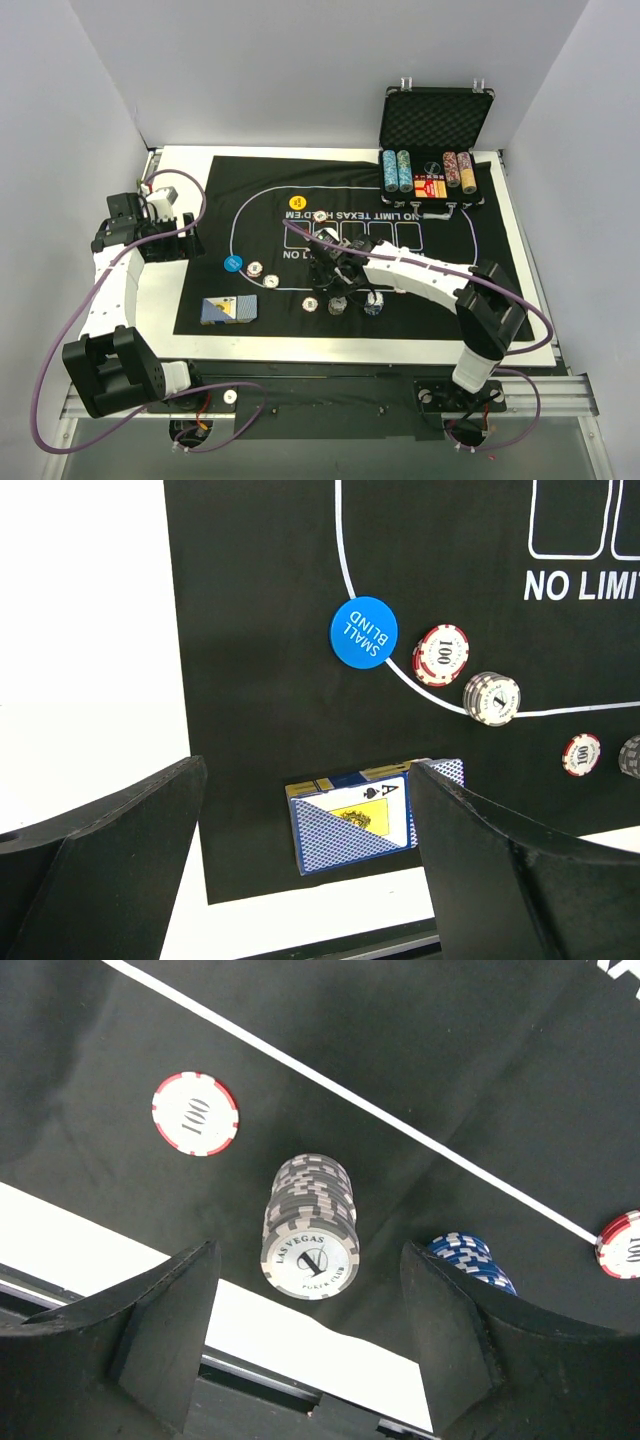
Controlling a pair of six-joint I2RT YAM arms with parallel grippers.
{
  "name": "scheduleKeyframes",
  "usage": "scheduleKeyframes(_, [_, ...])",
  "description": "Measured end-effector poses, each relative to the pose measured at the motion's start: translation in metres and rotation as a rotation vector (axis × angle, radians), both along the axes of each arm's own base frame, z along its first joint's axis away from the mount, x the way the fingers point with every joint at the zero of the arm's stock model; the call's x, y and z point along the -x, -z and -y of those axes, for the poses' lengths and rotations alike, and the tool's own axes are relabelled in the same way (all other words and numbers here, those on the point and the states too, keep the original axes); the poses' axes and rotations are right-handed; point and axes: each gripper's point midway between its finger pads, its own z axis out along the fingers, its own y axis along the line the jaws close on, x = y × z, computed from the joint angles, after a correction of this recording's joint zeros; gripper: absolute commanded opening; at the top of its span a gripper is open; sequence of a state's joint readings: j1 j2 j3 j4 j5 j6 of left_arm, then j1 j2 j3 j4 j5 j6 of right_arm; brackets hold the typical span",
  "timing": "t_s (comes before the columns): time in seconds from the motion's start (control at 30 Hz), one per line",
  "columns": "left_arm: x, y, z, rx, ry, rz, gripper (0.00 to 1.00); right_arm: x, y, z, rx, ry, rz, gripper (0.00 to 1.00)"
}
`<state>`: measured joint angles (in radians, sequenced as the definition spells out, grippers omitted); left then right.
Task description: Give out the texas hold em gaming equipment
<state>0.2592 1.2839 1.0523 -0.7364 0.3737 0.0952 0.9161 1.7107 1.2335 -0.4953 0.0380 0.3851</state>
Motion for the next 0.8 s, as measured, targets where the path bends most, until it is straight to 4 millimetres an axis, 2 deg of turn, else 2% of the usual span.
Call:
scheduleKeyframes(0.17, [0.0,0.001,0.0,0.0,-0.001,-0.002,0.93,0.006,0.009,0.007,0.023,0.004,-0.02,0.65])
scheduleKeyframes(0.37, [0.0,0.001,0.0,0.0,-0.001,-0.002,0.93,0.005,0.01,0.006,0.015,0.007,-0.016,0.6])
scheduleKeyframes(0.8, [0.0,0.001,0.0,0.0,-0.001,-0.002,0.93,0.011,0.029,0.007,0.031,0.006,-0.055,0.53])
